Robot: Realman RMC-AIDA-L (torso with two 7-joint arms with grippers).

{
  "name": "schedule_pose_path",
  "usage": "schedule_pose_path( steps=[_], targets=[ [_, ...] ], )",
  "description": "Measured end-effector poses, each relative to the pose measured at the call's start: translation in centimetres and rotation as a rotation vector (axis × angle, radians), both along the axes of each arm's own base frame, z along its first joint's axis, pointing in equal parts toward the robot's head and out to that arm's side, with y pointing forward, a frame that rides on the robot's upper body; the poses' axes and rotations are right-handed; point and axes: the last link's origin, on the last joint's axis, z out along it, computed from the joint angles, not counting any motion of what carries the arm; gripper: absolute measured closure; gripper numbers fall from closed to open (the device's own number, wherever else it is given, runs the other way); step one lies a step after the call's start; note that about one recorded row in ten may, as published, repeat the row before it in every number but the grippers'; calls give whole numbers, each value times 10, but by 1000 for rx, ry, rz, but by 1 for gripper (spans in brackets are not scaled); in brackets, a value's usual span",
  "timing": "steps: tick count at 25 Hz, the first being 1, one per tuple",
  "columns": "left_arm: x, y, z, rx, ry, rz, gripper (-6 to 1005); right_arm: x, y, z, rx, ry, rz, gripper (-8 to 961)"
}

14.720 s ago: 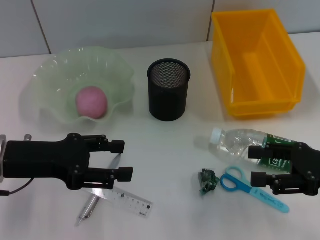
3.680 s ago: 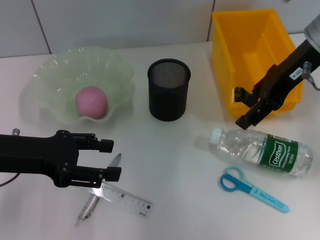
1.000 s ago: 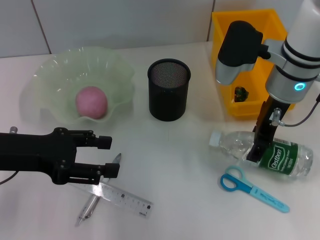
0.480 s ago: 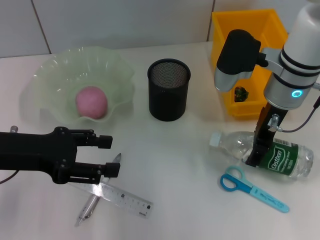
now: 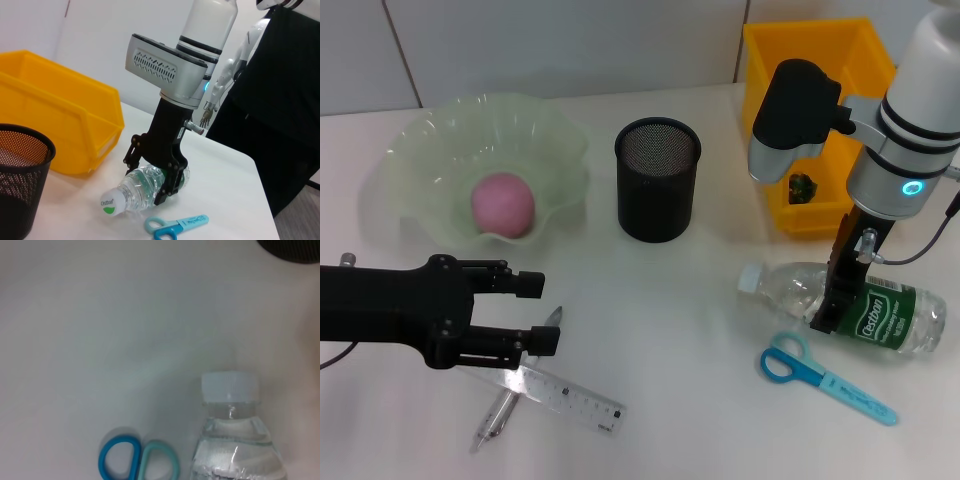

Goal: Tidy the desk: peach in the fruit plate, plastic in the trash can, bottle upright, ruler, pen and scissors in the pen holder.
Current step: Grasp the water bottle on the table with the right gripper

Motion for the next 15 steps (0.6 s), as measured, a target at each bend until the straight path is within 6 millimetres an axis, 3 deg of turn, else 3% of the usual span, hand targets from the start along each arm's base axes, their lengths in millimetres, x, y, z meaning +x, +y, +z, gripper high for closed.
schedule_pose_path(
  steps=[15],
  targets=[
    [0,-1,1,2,-5,1,221,1,-1,0,-1,3,-3,218]
  ],
)
